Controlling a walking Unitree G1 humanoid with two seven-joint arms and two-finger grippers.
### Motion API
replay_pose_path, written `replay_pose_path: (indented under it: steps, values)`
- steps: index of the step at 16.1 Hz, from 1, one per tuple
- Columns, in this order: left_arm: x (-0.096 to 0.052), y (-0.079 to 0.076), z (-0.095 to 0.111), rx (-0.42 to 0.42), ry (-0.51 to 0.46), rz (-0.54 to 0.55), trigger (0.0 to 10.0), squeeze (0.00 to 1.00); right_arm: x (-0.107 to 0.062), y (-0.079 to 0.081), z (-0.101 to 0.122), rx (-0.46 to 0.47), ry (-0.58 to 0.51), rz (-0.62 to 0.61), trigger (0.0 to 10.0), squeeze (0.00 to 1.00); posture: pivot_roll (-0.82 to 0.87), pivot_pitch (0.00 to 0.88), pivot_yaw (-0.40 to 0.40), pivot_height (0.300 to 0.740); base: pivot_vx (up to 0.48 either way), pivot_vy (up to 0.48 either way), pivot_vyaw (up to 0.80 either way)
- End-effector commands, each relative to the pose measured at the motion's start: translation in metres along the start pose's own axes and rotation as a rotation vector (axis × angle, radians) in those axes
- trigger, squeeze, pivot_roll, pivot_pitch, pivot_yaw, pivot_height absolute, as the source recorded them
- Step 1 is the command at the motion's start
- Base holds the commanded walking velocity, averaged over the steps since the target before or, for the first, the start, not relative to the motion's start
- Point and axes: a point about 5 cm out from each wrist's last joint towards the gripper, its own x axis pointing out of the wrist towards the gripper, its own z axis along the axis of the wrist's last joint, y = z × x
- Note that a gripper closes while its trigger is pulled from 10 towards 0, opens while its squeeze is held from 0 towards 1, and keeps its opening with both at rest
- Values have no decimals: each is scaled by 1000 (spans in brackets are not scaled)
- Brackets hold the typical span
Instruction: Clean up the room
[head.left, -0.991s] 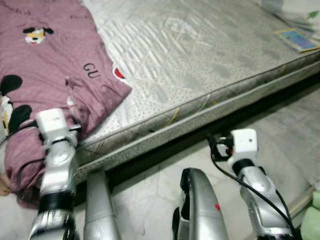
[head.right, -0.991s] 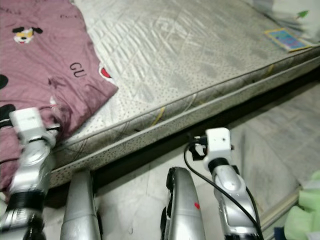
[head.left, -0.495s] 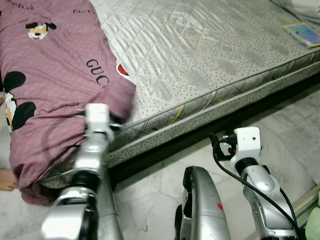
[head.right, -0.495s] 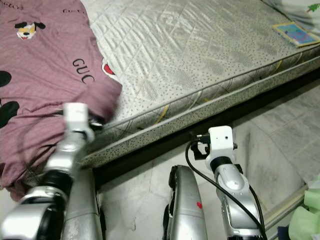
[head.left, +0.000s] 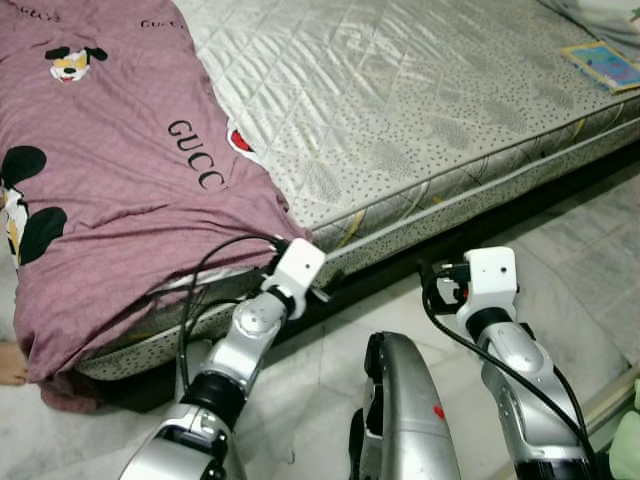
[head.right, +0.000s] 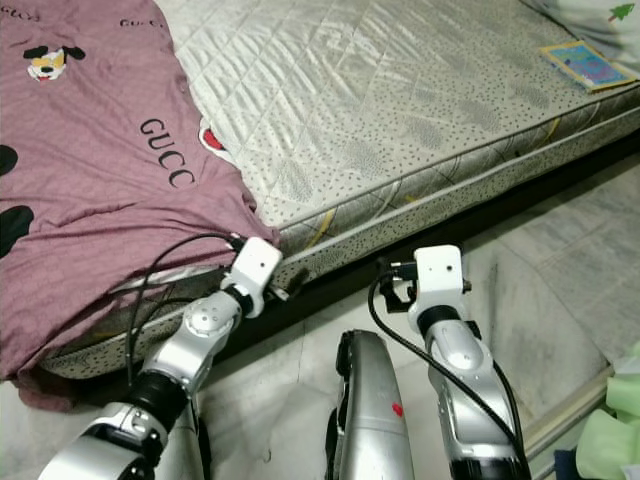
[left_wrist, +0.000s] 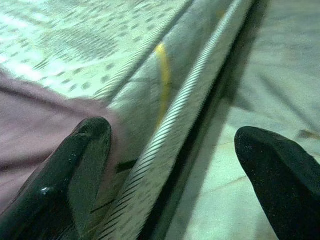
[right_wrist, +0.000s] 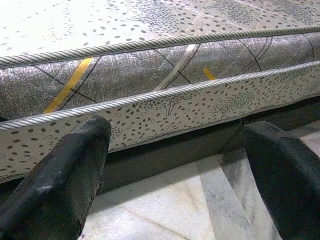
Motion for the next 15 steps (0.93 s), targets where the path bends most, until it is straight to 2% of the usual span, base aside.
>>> replay_pose_path:
  steps: [1, 2, 3, 4, 6, 8, 10, 11, 12, 13, 14, 15]
  values:
    - [0, -11, 0, -7, -13, -56, 10000, 0, 0, -1, -3, 1, 10, -7, 10000, 0, -51, 129, -42, 520, 0, 0, 0]
    - [0, -20, 3, -3, -28, -104, 10000, 0, 2, -1, -3, 1, 9, -7, 10000, 0, -50, 123, -42, 520, 0, 0, 0]
    - [1, -23, 5, 4, -40, -119, 10000, 0, 2, -1, -3, 0, 8, -7, 10000, 0, -49, 121, -43, 520, 0, 0, 0]
    - [2, -20, 19, 22, -114, -90, 10000, 0, 4, 0, -2, -4, 4, -5, 10000, 0, -45, 112, -47, 520, 0, 0, 0]
    - [3, -11, 33, 26, -174, -51, 10000, 0, 6, 0, -2, -7, 0, -4, 10000, 0, -39, 107, -53, 520, 0, 0, 0]
    - [0, 33, 71, 32, -321, 154, 10000, 0, 10, 2, -1, -10, -11, 2, 10000, 0, -31, 94, -56, 520, 0, 0, 0]
    - [-8, 76, 84, -2, -348, 381, 10000, 0, 12, 3, 0, -9, -15, 3, 10000, 0, -28, 89, -55, 520, 0, 0, 0]
    - [-15, 101, 80, -48, -317, 488, 10000, 0, 12, 3, 0, -9, -17, 2, 10000, 0, -29, 88, -54, 520, 0, 0, 0]
    - [-19, 117, 73, -52, -273, 521, 10000, 0, 12, 3, 0, -9, -19, -2, 10000, 0, -37, 90, -50, 520, 0, 0, 0]
    - [-19, 117, 73, -52, -273, 521, 10000, 0, 12, 3, 0, -9, -19, -2, 10000, 0, -37, 90, -50, 520, 0, 0, 0]
    - [-26, 135, 61, -59, -208, 546, 10000, 0, 10, 2, 0, -13, -22, -9, 10000, 0, -57, 98, -45, 520, 0, 0, 0]
    - [-35, 157, 45, -60, -84, 610, 10000, 0, 7, 0, 1, -15, -25, -17, 10000, 0, -69, 105, -41, 520, 0, 0, 0]
